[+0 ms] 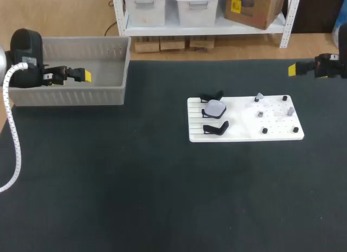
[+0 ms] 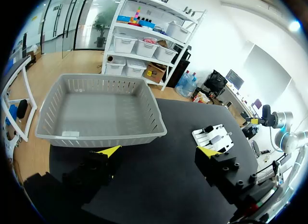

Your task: Pick up each earbud case from the left stands, insert the matching earbuds, close the lid, and place the case in the box.

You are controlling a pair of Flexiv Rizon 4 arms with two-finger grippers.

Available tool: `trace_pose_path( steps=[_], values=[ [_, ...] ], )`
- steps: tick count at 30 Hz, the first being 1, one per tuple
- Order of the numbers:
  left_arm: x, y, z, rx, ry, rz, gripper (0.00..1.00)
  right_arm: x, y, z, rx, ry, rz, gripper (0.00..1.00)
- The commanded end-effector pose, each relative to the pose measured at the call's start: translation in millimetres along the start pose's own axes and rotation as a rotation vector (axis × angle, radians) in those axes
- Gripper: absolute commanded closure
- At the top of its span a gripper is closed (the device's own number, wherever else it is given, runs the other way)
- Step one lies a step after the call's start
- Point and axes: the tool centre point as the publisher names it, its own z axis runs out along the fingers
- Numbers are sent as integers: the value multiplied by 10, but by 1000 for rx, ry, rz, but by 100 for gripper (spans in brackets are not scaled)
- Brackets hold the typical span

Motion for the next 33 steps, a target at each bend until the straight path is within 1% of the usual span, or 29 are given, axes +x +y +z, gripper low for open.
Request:
trace_pose_path(
  steps=[1,16,17,20,22,23,24,25,28,33],
  values=[
    [-10,-15,-1,-8,5,-2,0,1,-9,0,-4,1,-1,0],
    [-10,-15,-1,-8,5,-2,0,1,-9,0,-4,1,-1,0],
    [-22,-29,2,2,2,30,0,1,-9,0,-4,1,-1,0],
    [-58,-113,19,75,-15,111,0,1,-9,0,-4,1,-1,0],
    [-63,-185,20,192,-63,209,0,1,-9,0,-4,1,-1,0],
    [-65,-206,31,225,-70,243,0,1,-9,0,-4,1,-1,0],
    [-65,-241,35,298,-91,295,0,1,-9,0,-4,1,-1,0],
    [-62,-285,29,363,-107,372,0,1,-9,0,-4,1,-1,0],
    [-100,-341,76,454,-101,460,0,1,-9,0,-4,1,-1,0],
    [-137,-506,156,565,-82,637,0,1,-9,0,-4,1,-1,0]
  ],
)
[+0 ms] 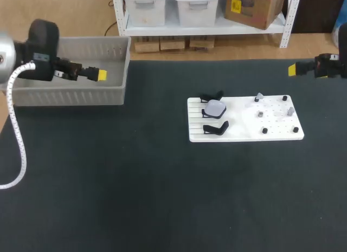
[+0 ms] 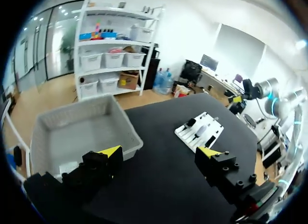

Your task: Pick up each earbud case from the left stands, insert the matching earbuds, close the lid, and place the case in the box.

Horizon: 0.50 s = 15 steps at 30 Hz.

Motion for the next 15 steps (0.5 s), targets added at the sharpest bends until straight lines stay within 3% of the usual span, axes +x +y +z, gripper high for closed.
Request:
trace_pose_path(
  steps=[1,6,13,15],
  values=[
    [-14,-16,90,401,-105,318,0,1,-10,-1,-4,0,-1,0],
    [-50,-173,229,506,-72,469,0,1,-10,-1,-4,0,-1,0],
    [-88,-381,447,588,6,647,0,1,-10,-1,-4,0,-1,0],
    [-92,-397,482,580,15,659,0,1,-10,-1,-4,0,-1,0]
  ],
)
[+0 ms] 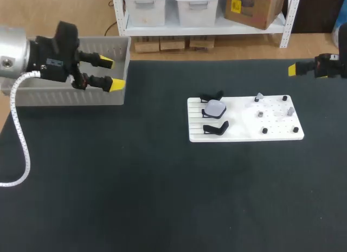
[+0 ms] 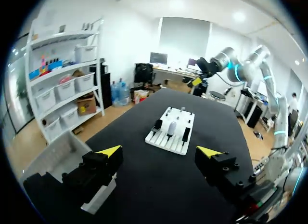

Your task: Pick up each earbud case from the left stands, insert the matching earbuds, close the lid, and place the case in the box.

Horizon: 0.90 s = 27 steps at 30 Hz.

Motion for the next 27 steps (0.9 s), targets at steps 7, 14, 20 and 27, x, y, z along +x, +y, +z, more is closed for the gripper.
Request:
trace_pose_path(
  steps=[7,14,20,27],
  values=[
    [0,88,125,270,56,242,0,1,-9,-1,-4,1,-1,0],
    [0,88,125,270,56,242,0,1,-9,-1,-4,1,-1,0],
    [74,39,340,266,59,242,0,1,-9,-1,-4,1,-1,0],
    [67,61,660,259,70,263,0,1,-9,-1,-4,1,-1,0]
  ],
)
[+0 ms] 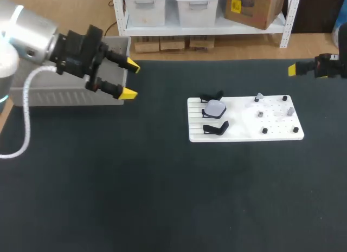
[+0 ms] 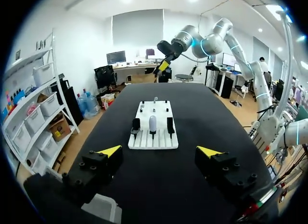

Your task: Pick up each earbud case from the left stands, insert the matching earbuds, close the lid, and place the case in the box.

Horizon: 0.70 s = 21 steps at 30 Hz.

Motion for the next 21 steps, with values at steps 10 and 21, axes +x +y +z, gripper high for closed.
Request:
trace_pose_path(
  steps=[10,21],
  values=[
    [26,176,524,21,-49,13,0,1,-9,-1,-4,1,-1,0],
    [-32,180,925,27,-95,19,0,1,-9,-1,-4,1,-1,0]
  ],
)
